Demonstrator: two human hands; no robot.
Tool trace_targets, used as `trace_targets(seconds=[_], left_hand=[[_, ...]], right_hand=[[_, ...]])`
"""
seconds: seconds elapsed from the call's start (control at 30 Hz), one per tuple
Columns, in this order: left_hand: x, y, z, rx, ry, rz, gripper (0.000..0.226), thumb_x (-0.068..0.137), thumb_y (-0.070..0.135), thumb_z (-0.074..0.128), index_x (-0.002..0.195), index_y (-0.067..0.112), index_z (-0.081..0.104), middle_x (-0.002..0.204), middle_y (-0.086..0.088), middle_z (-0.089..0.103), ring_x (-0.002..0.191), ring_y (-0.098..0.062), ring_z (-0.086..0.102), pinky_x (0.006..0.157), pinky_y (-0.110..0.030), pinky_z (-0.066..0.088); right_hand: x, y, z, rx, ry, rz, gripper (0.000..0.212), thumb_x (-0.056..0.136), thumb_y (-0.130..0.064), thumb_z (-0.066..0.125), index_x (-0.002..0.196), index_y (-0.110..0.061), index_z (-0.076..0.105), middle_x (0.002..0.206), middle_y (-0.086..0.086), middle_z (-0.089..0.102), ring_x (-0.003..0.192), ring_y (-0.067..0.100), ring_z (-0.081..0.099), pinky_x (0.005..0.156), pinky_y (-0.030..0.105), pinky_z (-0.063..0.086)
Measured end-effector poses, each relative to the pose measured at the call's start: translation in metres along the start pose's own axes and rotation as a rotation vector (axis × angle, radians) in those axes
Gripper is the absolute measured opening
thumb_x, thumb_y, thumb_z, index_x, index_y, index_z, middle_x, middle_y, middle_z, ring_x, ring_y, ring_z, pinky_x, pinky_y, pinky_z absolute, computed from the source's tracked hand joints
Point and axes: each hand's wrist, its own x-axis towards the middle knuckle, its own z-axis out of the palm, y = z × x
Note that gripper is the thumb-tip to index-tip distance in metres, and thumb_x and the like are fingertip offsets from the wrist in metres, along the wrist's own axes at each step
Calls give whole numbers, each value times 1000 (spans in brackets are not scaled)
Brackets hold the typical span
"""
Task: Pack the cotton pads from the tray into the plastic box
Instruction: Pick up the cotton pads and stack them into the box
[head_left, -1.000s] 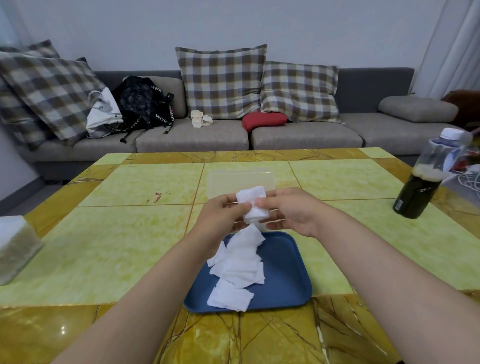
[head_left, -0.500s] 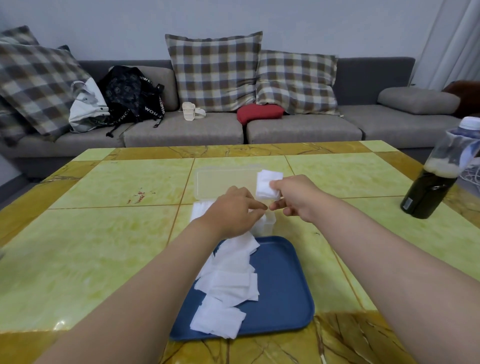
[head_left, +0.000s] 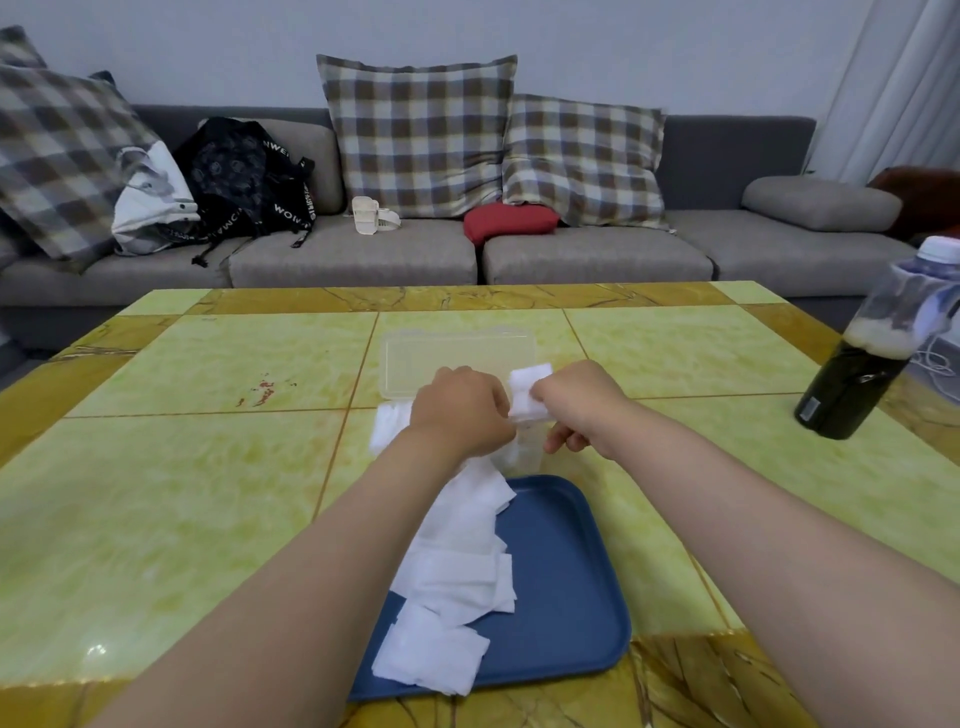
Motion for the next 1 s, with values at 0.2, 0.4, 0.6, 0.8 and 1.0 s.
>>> trace_targets(seconds=[0.2, 0.4, 0.6, 0.8, 1.0], left_hand=[[-3, -9, -9, 20, -67, 21, 25, 82, 30, 60, 103, 36, 72, 108, 4, 59, 117, -18, 44, 78, -30, 45], [-10, -15, -10, 92, -66, 32, 27, 85, 34, 58, 109, 37, 70, 110, 0, 50, 120, -22, 42, 84, -32, 41], [-10, -16, -11, 123, -94, 49, 31, 86, 40, 57, 115, 37, 68, 115, -2, 51, 121, -23, 42, 86, -33, 41], [-15, -24, -9, 105, -51, 112, 38, 89, 58, 51, 116, 37, 67, 100, -3, 49, 111, -25, 44, 80, -34, 38], [-22, -38, -5, 75, 8, 225, 44, 95, 47, 50, 136, 31, 55, 127, -1, 56, 118, -23, 44, 96, -37, 41]], right_hand=[[-8, -3, 2, -267, 25, -150, 8, 84, -11, 46, 89, -9, 52, 49, 10, 65, 38, 22, 61, 41, 17, 36], [-17, -21, 4, -599, 24, -240, 17, 82, -12, 54, 65, -10, 51, 53, 5, 57, 49, 23, 59, 47, 21, 37], [-20, -38, 16, -888, 139, -194, 17, 82, -4, 61, 73, -14, 52, 75, 1, 54, 57, 16, 49, 47, 23, 34], [-10, -46, 31, -905, -21, -122, 21, 86, -17, 64, 66, -14, 58, 61, -2, 59, 54, 14, 51, 53, 26, 39], [-16, -37, 17, -798, -110, -69, 30, 91, -1, 57, 61, -7, 55, 48, 5, 54, 43, 18, 42, 46, 24, 35]])
